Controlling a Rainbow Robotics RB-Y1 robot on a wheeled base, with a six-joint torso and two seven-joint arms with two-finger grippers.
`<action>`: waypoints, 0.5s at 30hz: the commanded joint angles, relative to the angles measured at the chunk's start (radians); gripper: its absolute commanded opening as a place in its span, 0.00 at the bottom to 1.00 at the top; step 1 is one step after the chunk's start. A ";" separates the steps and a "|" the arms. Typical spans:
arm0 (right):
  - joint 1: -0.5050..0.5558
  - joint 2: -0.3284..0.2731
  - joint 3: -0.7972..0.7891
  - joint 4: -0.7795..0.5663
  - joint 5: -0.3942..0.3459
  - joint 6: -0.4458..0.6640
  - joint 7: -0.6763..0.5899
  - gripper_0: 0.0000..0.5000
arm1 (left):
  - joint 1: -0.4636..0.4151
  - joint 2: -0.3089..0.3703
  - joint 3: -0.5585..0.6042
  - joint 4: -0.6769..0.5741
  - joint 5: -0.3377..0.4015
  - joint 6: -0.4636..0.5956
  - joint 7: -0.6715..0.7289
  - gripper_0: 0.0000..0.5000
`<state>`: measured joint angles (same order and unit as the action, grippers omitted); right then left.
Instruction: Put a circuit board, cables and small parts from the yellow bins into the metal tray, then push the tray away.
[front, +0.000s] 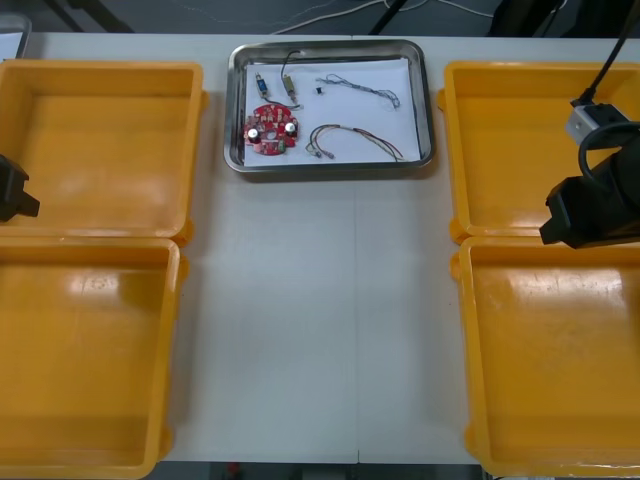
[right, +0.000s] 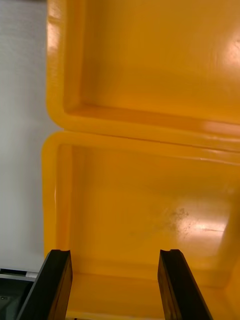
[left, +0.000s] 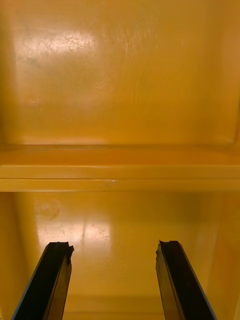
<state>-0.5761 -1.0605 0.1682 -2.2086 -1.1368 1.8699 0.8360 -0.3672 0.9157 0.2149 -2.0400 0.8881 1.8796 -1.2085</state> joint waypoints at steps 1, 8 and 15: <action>0.144 -0.039 -0.154 -0.046 -0.023 0.008 -0.038 1.00 | 0.013 -0.003 0.023 -0.028 0.005 -0.010 -0.029 1.00; 0.302 -0.038 -0.283 -0.049 -0.038 0.008 -0.029 1.00 | 0.013 -0.003 0.023 -0.028 0.005 -0.010 -0.029 1.00; 0.400 -0.032 -0.348 -0.086 -0.014 0.000 -0.008 1.00 | 0.013 -0.003 0.023 -0.028 0.005 -0.010 -0.029 1.00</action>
<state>-0.2238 -1.0618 -0.1315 -2.2483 -1.1649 1.8707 0.8284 -0.3655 0.9157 0.2149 -2.0400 0.8881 1.8795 -1.2085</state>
